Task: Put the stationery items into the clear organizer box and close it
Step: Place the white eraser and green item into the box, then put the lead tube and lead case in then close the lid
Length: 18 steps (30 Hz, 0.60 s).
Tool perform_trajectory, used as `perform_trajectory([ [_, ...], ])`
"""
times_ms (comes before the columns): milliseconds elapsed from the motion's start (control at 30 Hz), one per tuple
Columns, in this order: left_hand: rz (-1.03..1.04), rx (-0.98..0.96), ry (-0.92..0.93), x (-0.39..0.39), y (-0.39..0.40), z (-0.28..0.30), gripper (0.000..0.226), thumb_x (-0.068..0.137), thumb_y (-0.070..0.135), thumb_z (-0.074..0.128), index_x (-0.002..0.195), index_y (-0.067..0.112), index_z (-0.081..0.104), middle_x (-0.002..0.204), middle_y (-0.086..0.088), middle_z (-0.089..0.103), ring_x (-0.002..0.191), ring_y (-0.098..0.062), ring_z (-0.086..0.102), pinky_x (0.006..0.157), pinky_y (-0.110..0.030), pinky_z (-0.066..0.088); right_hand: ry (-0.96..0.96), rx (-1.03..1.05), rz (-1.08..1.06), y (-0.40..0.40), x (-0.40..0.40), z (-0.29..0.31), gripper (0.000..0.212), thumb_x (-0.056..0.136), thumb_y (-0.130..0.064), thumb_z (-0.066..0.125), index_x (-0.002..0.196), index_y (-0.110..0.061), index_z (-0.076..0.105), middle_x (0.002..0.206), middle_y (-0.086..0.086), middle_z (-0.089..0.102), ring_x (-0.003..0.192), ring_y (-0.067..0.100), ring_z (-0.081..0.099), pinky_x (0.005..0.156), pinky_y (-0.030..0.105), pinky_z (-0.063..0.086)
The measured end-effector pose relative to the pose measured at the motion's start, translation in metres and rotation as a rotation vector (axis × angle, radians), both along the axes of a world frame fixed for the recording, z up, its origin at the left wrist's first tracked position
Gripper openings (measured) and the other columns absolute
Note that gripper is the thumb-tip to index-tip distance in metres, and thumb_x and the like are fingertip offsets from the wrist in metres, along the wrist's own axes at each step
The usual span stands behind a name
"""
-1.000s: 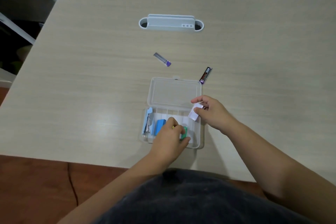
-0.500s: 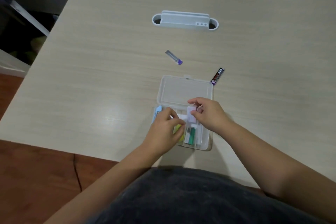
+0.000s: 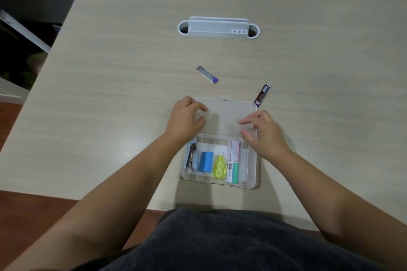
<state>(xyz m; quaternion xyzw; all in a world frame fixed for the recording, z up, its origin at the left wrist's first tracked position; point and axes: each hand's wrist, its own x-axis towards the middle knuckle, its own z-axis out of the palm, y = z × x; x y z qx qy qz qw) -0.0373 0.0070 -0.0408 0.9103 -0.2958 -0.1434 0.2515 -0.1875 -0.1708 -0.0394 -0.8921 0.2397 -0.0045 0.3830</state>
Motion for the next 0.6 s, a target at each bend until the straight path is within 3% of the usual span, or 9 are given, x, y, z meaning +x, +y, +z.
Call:
perform_trajectory([
  [67, -0.009, 0.022, -0.008, 0.02, -0.012, 0.002, 0.027, 0.087, 0.019, 0.062, 0.113, 0.018, 0.066, 0.115, -0.007, 0.056, 0.11, -0.026, 0.049, 0.093, -0.03, 0.039, 0.006, 0.012, -0.117, -0.016, 0.016, 0.001, 0.022, 0.086, -0.016, 0.065, 0.107, -0.018, 0.069, 0.105, -0.002, 0.049, 0.081, 0.014, 0.052, 0.078, 0.018, 0.036],
  [167, -0.075, 0.087, -0.026, 0.048, -0.034, 0.003, 0.035, 0.088, 0.016, 0.058, 0.123, 0.019, 0.061, 0.123, -0.008, 0.055, 0.117, -0.028, 0.047, 0.094, -0.031, 0.039, 0.051, 0.035, -0.279, -0.046, 0.043, -0.01, 0.028, 0.087, -0.015, 0.06, 0.114, -0.014, 0.064, 0.102, 0.005, 0.052, 0.084, 0.017, 0.055, 0.081, 0.018, 0.039],
  [267, -0.162, 0.229, -0.039, 0.074, -0.056, 0.001, 0.057, 0.086, 0.007, 0.052, 0.141, 0.022, 0.043, 0.14, -0.009, 0.047, 0.124, -0.034, 0.043, 0.1, -0.04, 0.041, 0.142, 0.072, -0.394, -0.067, 0.065, -0.023, 0.034, 0.085, -0.021, 0.061, 0.118, -0.017, 0.061, 0.107, 0.013, 0.059, 0.102, 0.027, 0.058, 0.083, 0.023, 0.039],
  [367, -0.258, 0.378, -0.097, 0.096, -0.071, -0.001, 0.074, 0.081, 0.0, 0.05, 0.148, 0.023, 0.028, 0.147, -0.008, 0.039, 0.126, -0.037, 0.04, 0.103, -0.044, 0.041, 0.177, 0.045, -0.465, -0.078, 0.08, -0.029, 0.035, 0.081, -0.023, 0.065, 0.115, -0.017, 0.062, 0.116, 0.018, 0.062, 0.102, 0.031, 0.06, 0.081, 0.027, 0.042],
  [500, -0.363, 0.435, -0.142, 0.122, -0.078, -0.007, 0.069, 0.082, 0.0, 0.047, 0.143, 0.031, 0.037, 0.151, 0.001, 0.038, 0.132, -0.032, 0.035, 0.107, -0.042, 0.038, 0.237, -0.013, -0.42, -0.077, 0.09, -0.031, 0.045, 0.076, -0.012, 0.07, 0.119, -0.014, 0.057, 0.116, 0.019, 0.061, 0.103, 0.034, 0.06, 0.078, 0.029, 0.043],
  [600, -0.394, 0.39, -0.175, 0.135, -0.08, -0.013, 0.058, 0.085, 0.002, 0.045, 0.135, 0.032, 0.049, 0.142, -0.001, 0.05, 0.127, -0.032, 0.041, 0.103, -0.041, 0.039, 0.218, 0.016, -0.45, -0.078, 0.095, -0.034, 0.048, 0.074, -0.003, 0.064, 0.119, -0.017, 0.054, 0.109, 0.02, 0.063, 0.092, 0.033, 0.061, 0.068, 0.027, 0.039],
])
